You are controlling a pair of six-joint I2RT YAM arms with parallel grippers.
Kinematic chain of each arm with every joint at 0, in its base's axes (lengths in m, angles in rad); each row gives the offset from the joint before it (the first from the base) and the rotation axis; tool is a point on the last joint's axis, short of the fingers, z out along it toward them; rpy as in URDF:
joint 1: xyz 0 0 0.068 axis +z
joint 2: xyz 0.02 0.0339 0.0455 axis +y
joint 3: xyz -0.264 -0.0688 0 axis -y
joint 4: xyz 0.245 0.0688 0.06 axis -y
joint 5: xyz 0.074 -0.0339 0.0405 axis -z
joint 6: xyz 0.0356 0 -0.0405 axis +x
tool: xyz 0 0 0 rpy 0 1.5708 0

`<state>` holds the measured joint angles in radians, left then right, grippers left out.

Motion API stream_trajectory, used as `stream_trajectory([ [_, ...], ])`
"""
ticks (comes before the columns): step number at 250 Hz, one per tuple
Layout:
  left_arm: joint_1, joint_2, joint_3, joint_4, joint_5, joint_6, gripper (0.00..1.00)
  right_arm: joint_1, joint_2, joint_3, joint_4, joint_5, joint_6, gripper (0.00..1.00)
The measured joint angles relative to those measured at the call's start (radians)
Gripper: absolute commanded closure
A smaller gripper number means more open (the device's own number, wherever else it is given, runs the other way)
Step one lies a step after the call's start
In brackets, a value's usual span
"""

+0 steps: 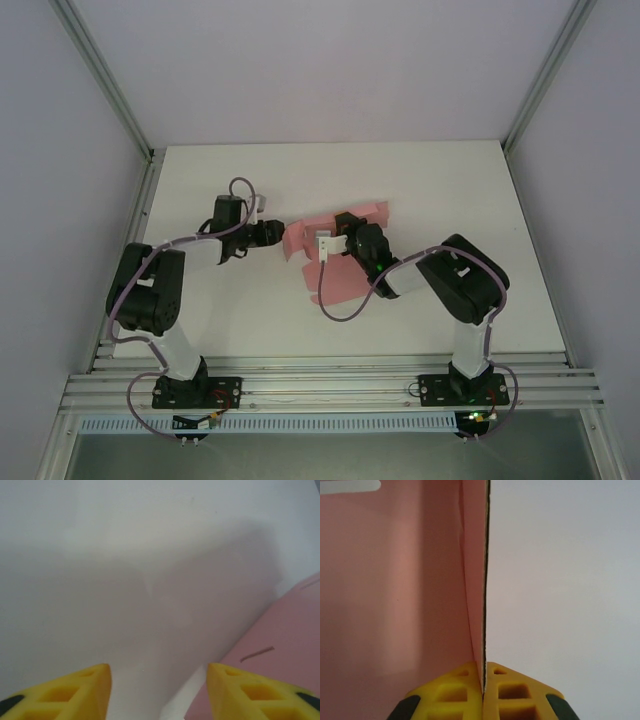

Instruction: Assemble paper box

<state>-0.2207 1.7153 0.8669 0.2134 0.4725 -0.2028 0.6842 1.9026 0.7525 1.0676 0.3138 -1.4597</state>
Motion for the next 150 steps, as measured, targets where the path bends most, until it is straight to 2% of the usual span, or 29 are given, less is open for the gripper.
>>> stream_trajectory([
  [73,-0.124,-0.031,-0.04,0.027,0.093,0.03,0.57,-0.003,0.0,-0.005,0.001,0.019,0.0,1.0],
  [123,-0.169,-0.031,-0.04,0.025,0.094,0.048,0.61,0.001,-0.004,-0.026,0.023,0.047,-0.002,1.0],
  [150,-0.18,-0.034,-0.064,0.041,0.074,0.055,0.6,0.014,-0.005,-0.066,0.08,0.084,-0.013,1.0],
])
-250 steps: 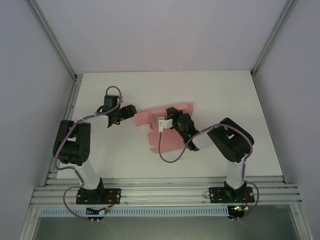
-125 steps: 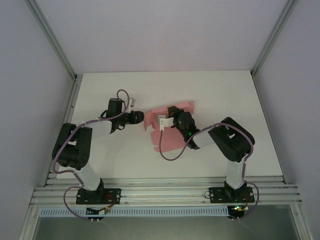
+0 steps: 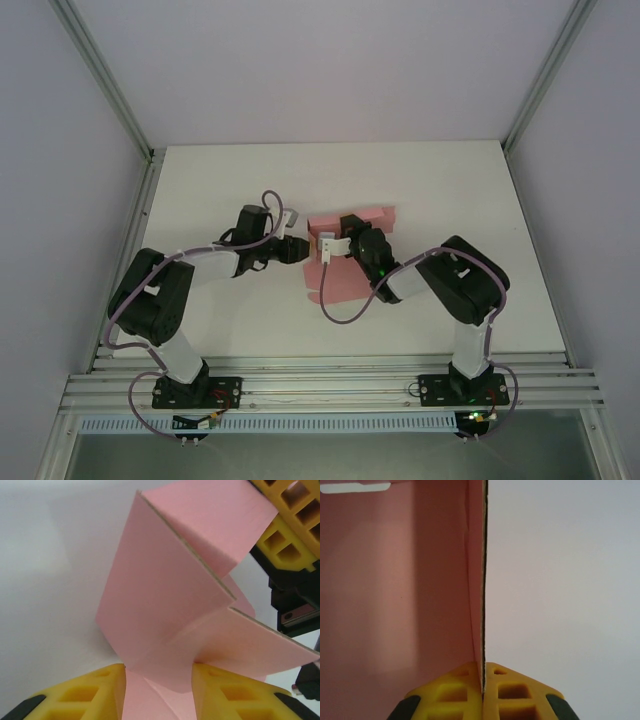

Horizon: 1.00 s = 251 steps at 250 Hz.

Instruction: Assemble paper box

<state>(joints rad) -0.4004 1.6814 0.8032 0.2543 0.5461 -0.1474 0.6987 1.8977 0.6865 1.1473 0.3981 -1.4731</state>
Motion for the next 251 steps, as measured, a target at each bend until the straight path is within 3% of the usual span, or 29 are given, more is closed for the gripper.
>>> stream_trajectory([
  [60,-0.058,-0.016,-0.088,0.06,-0.053,0.008,0.58,0.037,-0.041,-0.082,0.058,0.059,-0.025,1.0],
  [146,-0.093,-0.033,-0.207,0.269,-0.122,-0.001,0.54,0.095,-0.062,-0.155,0.129,0.152,-0.024,1.0],
  [251,-0.16,0.001,-0.175,0.33,-0.21,0.07,0.59,0.114,-0.175,-0.156,-0.059,0.167,0.052,1.0],
])
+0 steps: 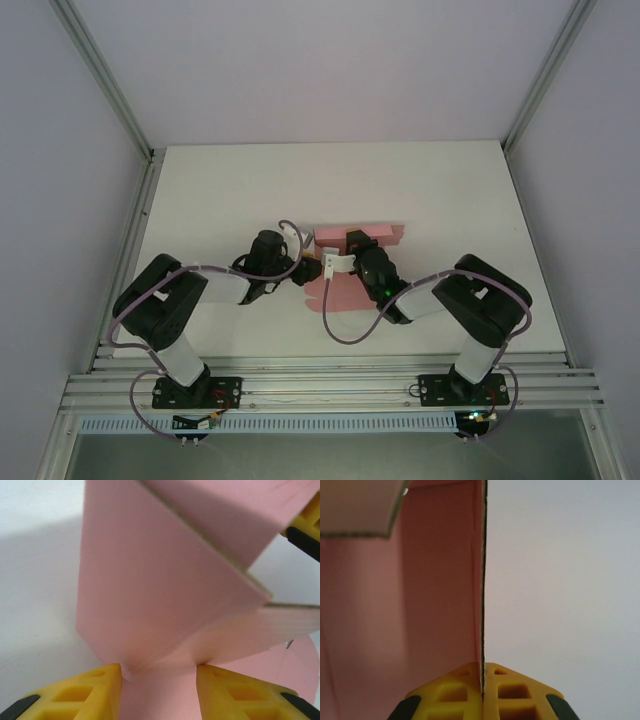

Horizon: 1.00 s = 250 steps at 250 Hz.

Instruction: Assemble paper box

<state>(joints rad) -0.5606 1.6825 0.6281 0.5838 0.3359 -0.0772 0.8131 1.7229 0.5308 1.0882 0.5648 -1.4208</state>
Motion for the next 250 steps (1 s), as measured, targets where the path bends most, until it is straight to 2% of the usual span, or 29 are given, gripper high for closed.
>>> stream_trajectory([
  [37,-0.009,0.027,0.011,0.01,-0.032,0.008,0.62,0.011,-0.011,-0.001,-0.029,0.006,0.018,1.0],
  [57,-0.016,0.028,0.006,0.024,-0.074,0.007,0.59,0.019,-0.016,-0.009,-0.031,0.017,0.021,1.0],
  [73,-0.025,0.021,-0.024,0.054,-0.11,0.005,0.52,0.027,-0.017,-0.016,-0.024,0.023,0.022,1.0],
  [120,-0.027,-0.039,-0.146,0.122,-0.208,-0.007,0.5,0.065,-0.018,-0.034,-0.026,0.023,0.034,0.98],
  [153,-0.027,-0.034,-0.151,0.154,-0.218,-0.008,0.45,0.066,-0.008,-0.027,-0.027,0.035,0.05,0.96],
  [176,-0.027,-0.018,-0.151,0.172,-0.214,-0.007,0.35,0.066,0.004,0.0,-0.054,0.037,0.056,1.0],
  [224,-0.026,-0.017,-0.147,0.178,-0.22,0.031,0.34,0.066,-0.012,0.04,-0.165,0.039,0.105,1.0],
  [250,-0.026,-0.017,-0.137,0.174,-0.225,0.063,0.29,0.065,-0.028,0.045,-0.202,0.042,0.117,1.0],
])
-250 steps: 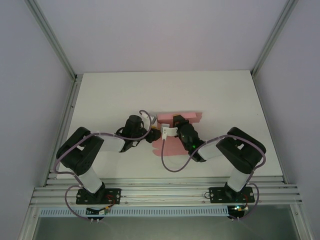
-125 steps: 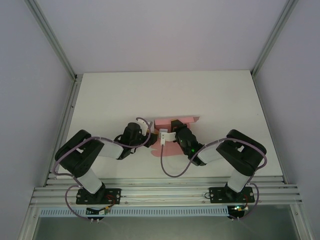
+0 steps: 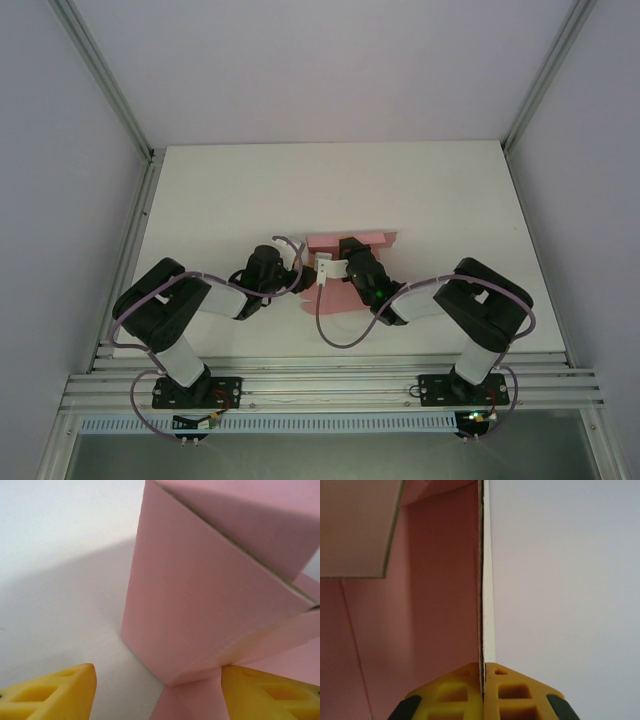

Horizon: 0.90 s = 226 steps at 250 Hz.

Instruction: Assemble paper box

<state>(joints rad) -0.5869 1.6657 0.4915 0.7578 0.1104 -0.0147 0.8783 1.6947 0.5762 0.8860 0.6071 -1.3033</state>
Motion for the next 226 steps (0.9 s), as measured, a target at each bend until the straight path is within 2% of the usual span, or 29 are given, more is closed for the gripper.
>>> stream_trajectory([
  [74,0.0,-0.001,0.006,-0.003,0.042,0.016,0.19,-0.006,-0.023,0.013,-0.08,0.007,0.017,1.0],
  [133,0.0,-0.023,0.0,-0.002,0.059,0.016,0.2,-0.006,-0.008,0.011,-0.059,0.018,0.013,1.0],
  [151,0.0,-0.023,0.0,-0.002,0.065,0.016,0.23,-0.006,-0.009,0.011,-0.059,0.018,0.013,1.0],
  [216,0.0,-0.003,0.036,-0.021,0.108,0.011,0.21,-0.007,-0.022,0.011,-0.088,0.026,0.017,1.0],
  [226,0.0,0.009,0.044,-0.019,0.109,0.006,0.24,-0.007,-0.025,0.011,-0.094,0.027,0.018,1.0],
])
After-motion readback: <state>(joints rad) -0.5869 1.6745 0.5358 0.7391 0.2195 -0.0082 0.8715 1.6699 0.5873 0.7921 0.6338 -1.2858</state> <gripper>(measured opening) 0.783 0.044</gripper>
